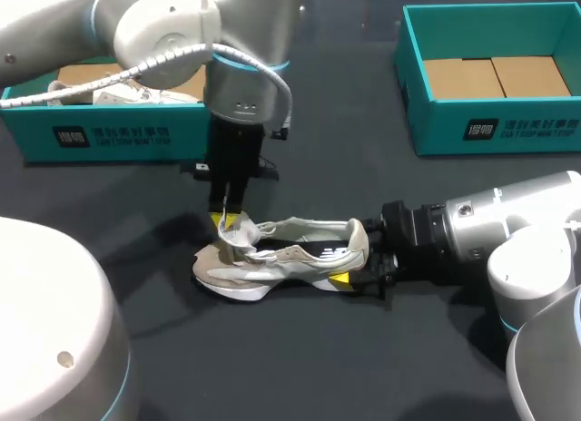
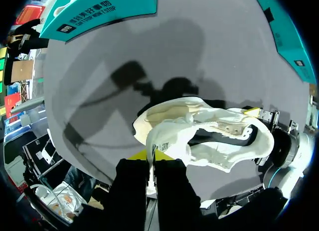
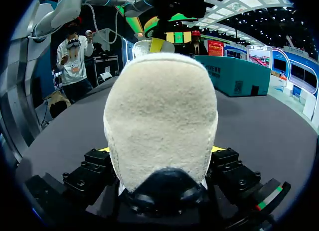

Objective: Take the shoe out of the shoebox, open the shoe tongue, remove and reinsert the insole, then place the shoe into the shoebox

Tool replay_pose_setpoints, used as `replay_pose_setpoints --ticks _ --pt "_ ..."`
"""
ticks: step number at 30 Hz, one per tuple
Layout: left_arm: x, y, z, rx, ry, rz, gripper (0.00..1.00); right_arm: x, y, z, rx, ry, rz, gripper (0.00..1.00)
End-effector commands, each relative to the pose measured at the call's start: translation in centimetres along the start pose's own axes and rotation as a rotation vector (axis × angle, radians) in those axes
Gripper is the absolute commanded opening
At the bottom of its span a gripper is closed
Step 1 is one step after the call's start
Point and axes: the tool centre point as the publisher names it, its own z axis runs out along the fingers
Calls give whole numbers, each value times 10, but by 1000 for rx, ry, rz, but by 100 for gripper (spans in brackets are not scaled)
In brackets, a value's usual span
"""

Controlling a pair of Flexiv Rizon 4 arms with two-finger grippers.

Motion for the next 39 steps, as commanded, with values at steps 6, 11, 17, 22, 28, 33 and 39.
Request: replay_pose_setpoints --ticks 6,11,17,22,28,33,39 --pt "-23 -4 25 -16 173 -3 0 -2 0 1 5 0 2 0" --pt "-22 -9 42 -40 124 -22 13 -2 0 1 5 0 2 0" --pt "-34 -9 44 -42 111 -34 24 -2 0 1 5 0 2 0" --pt "-41 -8 43 -31 95 -42 31 -2 0 1 5 0 2 0" --pt "-48 -4 39 -1 65 -30 43 -2 0 1 5 0 2 0" --pt "-52 -5 37 11 60 -19 44 -2 0 1 5 0 2 0" --pt "-57 -10 19 26 123 19 44 -2 0 1 5 0 2 0"
